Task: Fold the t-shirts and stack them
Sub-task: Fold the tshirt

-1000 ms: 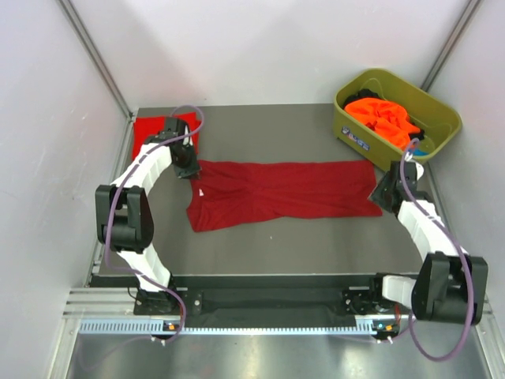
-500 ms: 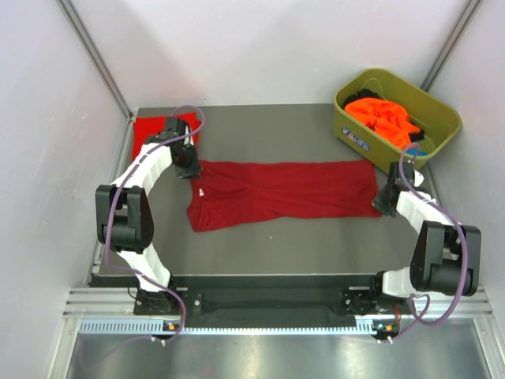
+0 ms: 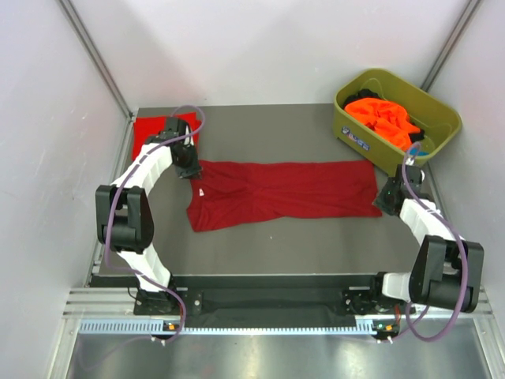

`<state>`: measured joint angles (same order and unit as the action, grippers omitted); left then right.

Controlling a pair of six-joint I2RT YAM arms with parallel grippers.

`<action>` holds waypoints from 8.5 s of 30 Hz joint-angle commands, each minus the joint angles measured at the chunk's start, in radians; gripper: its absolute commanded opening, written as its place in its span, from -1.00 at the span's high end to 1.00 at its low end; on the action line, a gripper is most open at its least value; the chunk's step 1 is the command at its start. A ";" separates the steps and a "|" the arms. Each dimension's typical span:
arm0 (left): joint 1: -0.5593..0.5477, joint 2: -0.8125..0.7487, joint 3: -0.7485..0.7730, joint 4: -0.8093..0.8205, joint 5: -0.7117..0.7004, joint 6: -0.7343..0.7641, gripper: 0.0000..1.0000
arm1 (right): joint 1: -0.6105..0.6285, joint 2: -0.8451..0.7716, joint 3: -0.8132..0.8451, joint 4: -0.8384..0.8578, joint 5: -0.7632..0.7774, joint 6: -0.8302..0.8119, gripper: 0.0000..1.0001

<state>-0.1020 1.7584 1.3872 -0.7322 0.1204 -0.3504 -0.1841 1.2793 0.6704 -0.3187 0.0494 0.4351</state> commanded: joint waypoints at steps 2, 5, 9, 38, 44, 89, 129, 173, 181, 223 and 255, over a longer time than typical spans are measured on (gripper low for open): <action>-0.010 -0.042 -0.001 0.030 0.012 -0.012 1.00 | -0.034 0.040 0.035 0.107 -0.175 -0.105 0.41; -0.010 -0.040 0.007 0.030 0.009 -0.015 1.00 | -0.041 0.089 0.053 0.119 -0.169 -0.114 0.38; -0.015 -0.037 0.016 0.033 0.010 -0.016 1.00 | -0.045 0.141 0.083 0.113 -0.145 -0.125 0.35; -0.022 -0.031 0.024 0.034 0.002 -0.018 1.00 | -0.048 0.157 0.080 0.059 0.039 -0.125 1.00; -0.024 -0.042 0.027 0.028 -0.024 -0.019 1.00 | -0.048 0.086 0.074 0.024 0.049 -0.113 1.00; -0.033 -0.094 -0.103 0.444 0.471 0.100 1.00 | 0.340 -0.027 0.159 0.357 -0.342 -0.018 0.02; -0.022 -0.344 -0.471 0.257 0.490 0.111 1.00 | 0.825 1.049 1.051 0.322 -0.869 -0.235 0.10; -0.022 -0.186 -0.262 0.339 0.151 -0.062 1.00 | 0.824 0.669 0.523 0.888 -0.424 -0.087 1.00; -0.019 -0.019 -0.106 0.300 0.104 -0.025 1.00 | 0.816 0.707 0.514 0.969 -0.336 -0.003 1.00; 0.018 -0.127 -0.057 0.086 -0.135 -0.137 0.07 | 0.655 0.345 0.428 0.035 0.021 0.192 0.07; 0.018 -0.431 -0.669 0.220 -0.037 -0.369 -0.07 | 0.035 0.015 0.077 -0.187 0.105 0.249 -0.03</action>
<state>-0.0837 1.3396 0.7273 -0.5415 0.1581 -0.6956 -0.1184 1.3144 0.7570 -0.5091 0.1314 0.6739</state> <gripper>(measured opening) 0.534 0.510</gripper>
